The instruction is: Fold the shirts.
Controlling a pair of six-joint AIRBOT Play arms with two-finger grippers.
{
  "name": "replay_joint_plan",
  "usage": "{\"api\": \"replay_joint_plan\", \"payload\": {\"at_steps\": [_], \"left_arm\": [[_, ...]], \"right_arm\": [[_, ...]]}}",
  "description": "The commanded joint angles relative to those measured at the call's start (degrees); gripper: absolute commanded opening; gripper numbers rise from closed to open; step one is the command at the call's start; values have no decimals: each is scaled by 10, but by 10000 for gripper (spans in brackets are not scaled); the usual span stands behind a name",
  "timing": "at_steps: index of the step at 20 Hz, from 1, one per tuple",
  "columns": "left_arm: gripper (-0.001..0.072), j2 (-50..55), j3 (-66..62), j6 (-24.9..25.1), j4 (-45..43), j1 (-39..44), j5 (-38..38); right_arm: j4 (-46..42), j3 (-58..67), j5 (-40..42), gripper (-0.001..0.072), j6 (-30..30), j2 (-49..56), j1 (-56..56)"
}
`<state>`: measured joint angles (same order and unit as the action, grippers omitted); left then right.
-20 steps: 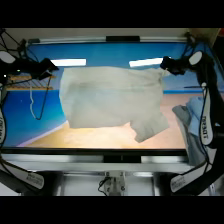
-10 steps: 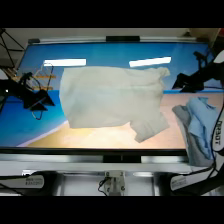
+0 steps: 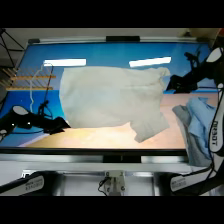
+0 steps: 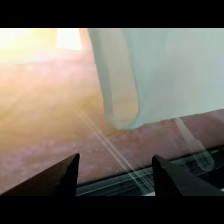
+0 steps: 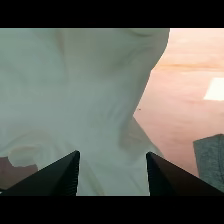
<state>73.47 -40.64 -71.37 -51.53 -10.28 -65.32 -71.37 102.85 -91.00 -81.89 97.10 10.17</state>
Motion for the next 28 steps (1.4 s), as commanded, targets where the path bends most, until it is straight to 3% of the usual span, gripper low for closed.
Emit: {"api": "replay_joint_plan", "payload": {"at_steps": [1, 7, 8, 10, 14, 20, 27, 28], "left_arm": [[501, 2, 22, 22, 16, 30, 86], [432, 22, 22, 12, 17, 60, 173], [370, 23, 22, 12, 17, 60, 175], [23, 24, 21, 21, 17, 60, 160], [29, 18, 7, 37, 16, 53, 123], [29, -19, -2, 36, 16, 45, 72], [29, -30, -2, 25, 16, 45, 61], [29, -30, -2, 23, 16, 45, 62]], "right_arm": [[-1, 0, -2, 540, 2, 0, -6], [-1, 0, -20, 540, 1, 0, -6], [-2, 0, -20, 540, 1, 0, -6], [-8, 0, -20, 540, 0, 0, -6], [-38, -10, -21, 540, 3, 8, -5], [-28, -109, 82, 540, 20, 49, -16], [-5, -118, 76, 532, 58, 115, -61], [-6, -118, 74, 358, 60, 116, -64]]}}
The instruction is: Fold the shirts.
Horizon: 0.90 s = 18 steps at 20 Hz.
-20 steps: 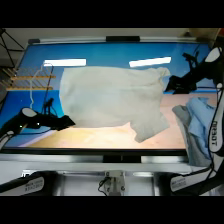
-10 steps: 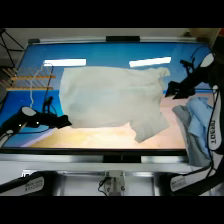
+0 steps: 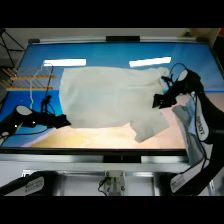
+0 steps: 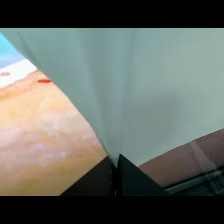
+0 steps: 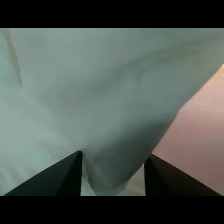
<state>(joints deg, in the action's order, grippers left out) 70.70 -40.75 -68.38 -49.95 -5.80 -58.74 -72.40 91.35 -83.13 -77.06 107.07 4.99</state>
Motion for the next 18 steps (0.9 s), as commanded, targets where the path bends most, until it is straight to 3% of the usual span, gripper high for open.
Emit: {"api": "replay_joint_plan", "payload": {"at_steps": [1, 2, 7, 13, 18], "left_arm": [[28, -3, -1, -9, 0, 0, -4], [29, -6, -1, -9, 0, 0, -4], [27, -49, -73, -9, -1, 0, -4], [27, -149, -289, -20, -2, -27, -2], [27, -238, -456, -35, -2, -68, -2]], "right_arm": [[5, -3, -8, 114, 10, 15, -12], [6, -3, -14, 69, 10, 8, -12], [32, -3, -2, 65, 20, -125, -9], [31, -3, 8, 65, 19, -349, -9], [31, -3, 129, 65, 7, -497, -9]]}}
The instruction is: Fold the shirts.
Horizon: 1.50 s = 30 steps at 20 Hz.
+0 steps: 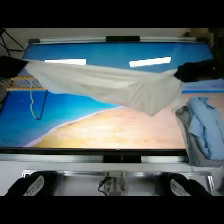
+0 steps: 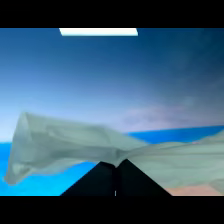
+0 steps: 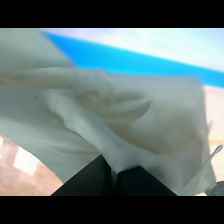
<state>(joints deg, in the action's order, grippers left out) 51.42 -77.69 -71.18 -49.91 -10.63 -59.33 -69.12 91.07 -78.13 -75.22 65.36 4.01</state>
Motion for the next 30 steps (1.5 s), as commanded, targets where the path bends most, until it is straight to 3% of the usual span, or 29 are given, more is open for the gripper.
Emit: {"api": "replay_joint_plan", "payload": {"at_steps": [1, 6, 11, 16, 20, 23, 26, 30], "left_arm": [[27, -59, -111, -7, -2, -24, 5], [28, -136, -165, -33, -2, -29, 99], [27, -170, -164, -33, -2, -29, 128], [27, -128, -164, -33, -13, -29, 142], [28, -21, -164, -32, -13, -29, 145], [28, 99, -164, -30, -13, -28, 160], [28, 223, -164, -35, -10, -22, 163], [29, 351, -164, -81, -10, 6, 156]], "right_arm": [[-2, 0, 118, 65, -21, -106, 0], [22, 0, 243, 65, -36, -204, 0], [22, 0, 274, 65, -37, -248, 0], [14, 0, 296, 65, -48, -225, 0], [-4, 0, 279, 65, -86, -136, 0], [-1, 0, 330, 64, -92, -17, 0], [46, 0, 394, 65, -135, 117, 0], [113, 0, 429, 65, -177, 265, 0]]}}
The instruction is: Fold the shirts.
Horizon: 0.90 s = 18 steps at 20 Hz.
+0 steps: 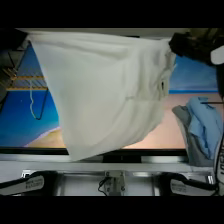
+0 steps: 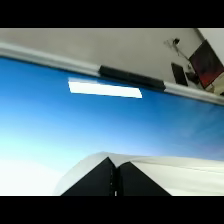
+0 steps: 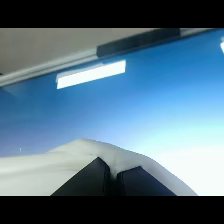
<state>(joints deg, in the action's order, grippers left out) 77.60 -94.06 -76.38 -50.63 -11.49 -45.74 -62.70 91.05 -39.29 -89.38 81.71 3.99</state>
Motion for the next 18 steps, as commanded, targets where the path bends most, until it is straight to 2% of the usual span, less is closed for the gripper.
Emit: {"api": "replay_joint_plan", "payload": {"at_steps": [1, 4, 5, 6, 7, 8, 9, 10, 11, 12, 14, 16, 18], "left_arm": [[29, 113, -1, -35, -3, 22, 11], [30, 169, -1, -39, -3, 46, -37], [35, 182, -1, -39, -3, 52, -53], [100, 191, -1, -39, -3, 57, -68], [252, 195, -1, -39, -3, 59, -81], [450, 193, -1, -43, -3, 56, -93], [620, 188, -4, -58, -3, 48, -116], [628, 183, -12, -66, -3, 35, -150], [627, 179, -22, -70, -4, 19, -196], [579, 174, -33, -80, -8, -1, -254], [400, 164, -36, -104, -43, -31, -375], [375, 149, -14, -103, -131, -34, -477], [376, 105, 73, -101, -184, -24, -483]], "right_arm": [[58, 0, 36, 65, -36, 129, -2], [78, 0, 19, 66, -41, 191, -10], [86, 0, 19, 89, -42, 202, -11], [96, 0, 19, 91, -41, 208, -13], [101, 0, 20, 93, -41, 208, -13], [102, 1, 17, 229, -40, 202, -11], [101, 1, 1, 554, -25, 189, -3], [97, 1, -27, 606, 4, 174, 7], [87, 1, -71, 605, 33, 155, 22], [70, 1, -122, 605, 45, 136, 38], [11, 1, -249, 604, 46, 100, 68], [-59, 0, -381, 604, 46, 76, 86], [-140, -2, -479, 604, 59, 65, 88]]}}
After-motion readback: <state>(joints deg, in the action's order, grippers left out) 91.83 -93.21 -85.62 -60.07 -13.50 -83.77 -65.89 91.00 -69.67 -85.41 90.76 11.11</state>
